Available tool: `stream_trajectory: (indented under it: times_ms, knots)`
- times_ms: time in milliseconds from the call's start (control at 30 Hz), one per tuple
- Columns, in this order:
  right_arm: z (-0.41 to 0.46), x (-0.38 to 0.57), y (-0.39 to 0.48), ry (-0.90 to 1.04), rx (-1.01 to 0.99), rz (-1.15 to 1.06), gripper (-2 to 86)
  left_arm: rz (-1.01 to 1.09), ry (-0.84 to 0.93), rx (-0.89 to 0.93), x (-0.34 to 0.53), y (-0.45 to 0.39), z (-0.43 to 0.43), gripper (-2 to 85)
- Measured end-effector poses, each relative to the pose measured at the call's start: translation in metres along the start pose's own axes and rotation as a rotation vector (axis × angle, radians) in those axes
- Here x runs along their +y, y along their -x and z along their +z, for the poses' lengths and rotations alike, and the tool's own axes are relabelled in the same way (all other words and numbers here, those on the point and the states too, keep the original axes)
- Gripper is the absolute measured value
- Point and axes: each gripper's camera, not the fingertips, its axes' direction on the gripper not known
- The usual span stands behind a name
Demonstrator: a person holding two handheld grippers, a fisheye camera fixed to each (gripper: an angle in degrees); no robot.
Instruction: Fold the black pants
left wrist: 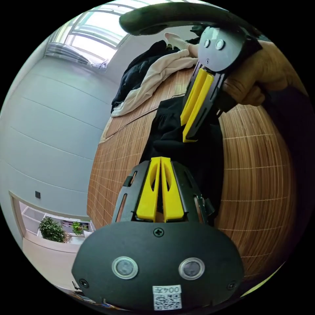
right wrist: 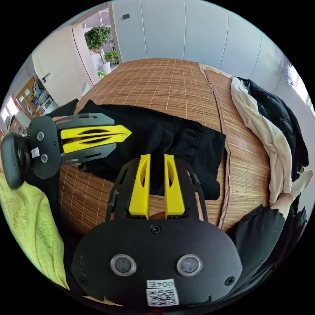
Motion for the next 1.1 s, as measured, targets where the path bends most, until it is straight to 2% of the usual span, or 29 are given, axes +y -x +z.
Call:
stream_trajectory:
  times_ms: [133, 233, 300, 433, 533, 700, 933, 1100]
  knots:
    - [0.007, 0.005, -0.007, 0.038, -0.016, 0.058, 7.8, 0.055, 0.021, 0.014, -0.022, -0.008, 0.020, 0.5]
    - [0.004, 0.014, -0.020, 0.032, -0.038, 0.106, 7.7, 0.112, 0.119, 0.019, -0.021, -0.022, 0.045, 0.5]
    - [-0.004, 0.020, -0.030, -0.019, -0.058, 0.141, 7.7, 0.074, 0.083, -0.004, -0.006, -0.025, 0.048, 0.5]
    - [-0.013, 0.030, -0.060, -0.155, -0.258, 0.221, 8.3, -0.034, 0.032, 0.033, 0.016, -0.019, 0.049, 0.5]
    - [0.007, 0.029, -0.086, -0.152, -0.374, 0.287, 9.0, -0.094, -0.018, 0.067, 0.030, -0.014, 0.049, 0.4]
    - [0.038, 0.031, -0.114, -0.125, -0.580, 0.375, 9.1, -0.071, -0.027, 0.015, 0.035, -0.025, 0.047, 0.4]
    - [0.050, 0.029, -0.098, -0.017, -0.458, 0.307, 9.1, -0.045, -0.036, -0.046, 0.040, -0.039, 0.044, 0.2]
    - [0.037, 0.027, -0.085, -0.023, -0.494, 0.227, 7.8, -0.041, -0.039, -0.056, 0.043, -0.042, 0.042, 0.1]
